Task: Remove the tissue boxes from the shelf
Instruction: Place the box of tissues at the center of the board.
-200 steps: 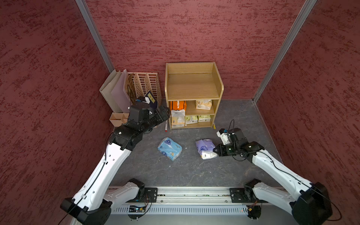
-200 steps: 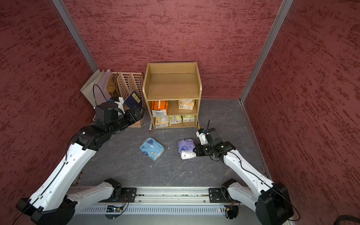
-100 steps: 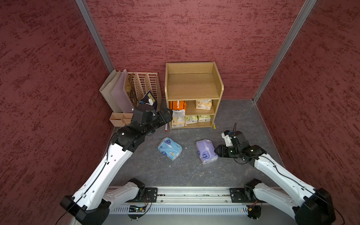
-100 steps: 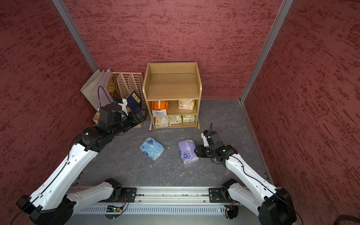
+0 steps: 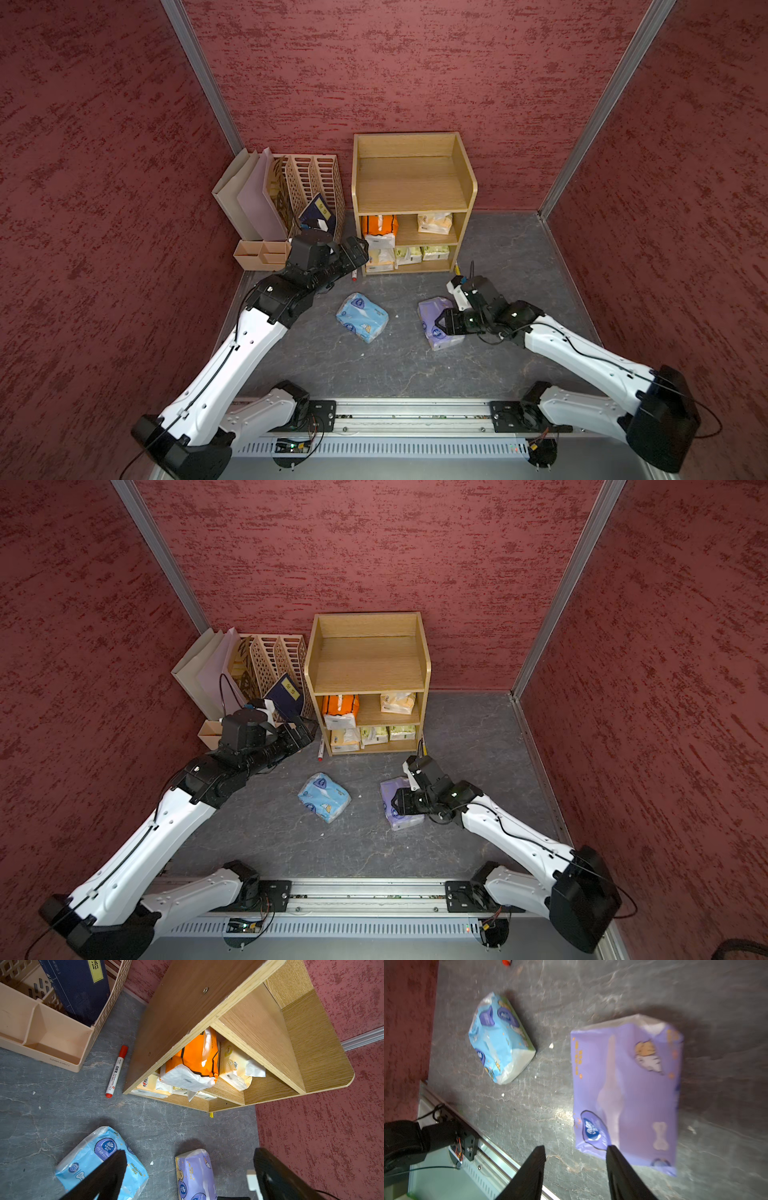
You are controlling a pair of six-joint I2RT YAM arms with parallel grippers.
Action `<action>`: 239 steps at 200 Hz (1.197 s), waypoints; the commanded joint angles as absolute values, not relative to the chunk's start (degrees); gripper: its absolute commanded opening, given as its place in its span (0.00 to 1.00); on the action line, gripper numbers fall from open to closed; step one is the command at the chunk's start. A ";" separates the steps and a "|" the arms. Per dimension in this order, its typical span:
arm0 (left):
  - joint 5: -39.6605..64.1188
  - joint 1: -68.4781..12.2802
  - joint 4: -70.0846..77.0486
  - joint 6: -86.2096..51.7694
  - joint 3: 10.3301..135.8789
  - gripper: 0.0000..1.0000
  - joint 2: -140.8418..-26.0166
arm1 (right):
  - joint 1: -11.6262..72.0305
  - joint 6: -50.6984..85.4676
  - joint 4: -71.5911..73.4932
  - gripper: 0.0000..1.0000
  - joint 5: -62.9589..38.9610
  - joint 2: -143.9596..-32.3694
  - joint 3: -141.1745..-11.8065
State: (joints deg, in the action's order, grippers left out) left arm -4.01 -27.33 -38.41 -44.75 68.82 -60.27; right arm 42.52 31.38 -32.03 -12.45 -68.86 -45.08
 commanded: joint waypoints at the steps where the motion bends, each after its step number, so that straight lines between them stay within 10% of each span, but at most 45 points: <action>1: -4.70 -27.52 -36.57 -44.88 69.51 1.00 -59.50 | 47.28 32.97 -27.80 0.49 -10.21 -74.29 -49.33; 68: -5.09 -27.69 -39.43 -43.85 70.59 1.00 -58.73 | 49.83 32.71 -30.66 0.49 -6.92 -86.88 -52.63; 239: -7.67 -29.63 -38.56 -38.37 76.39 1.00 -62.03 | 39.99 38.31 -41.02 0.54 4.54 -53.93 -44.44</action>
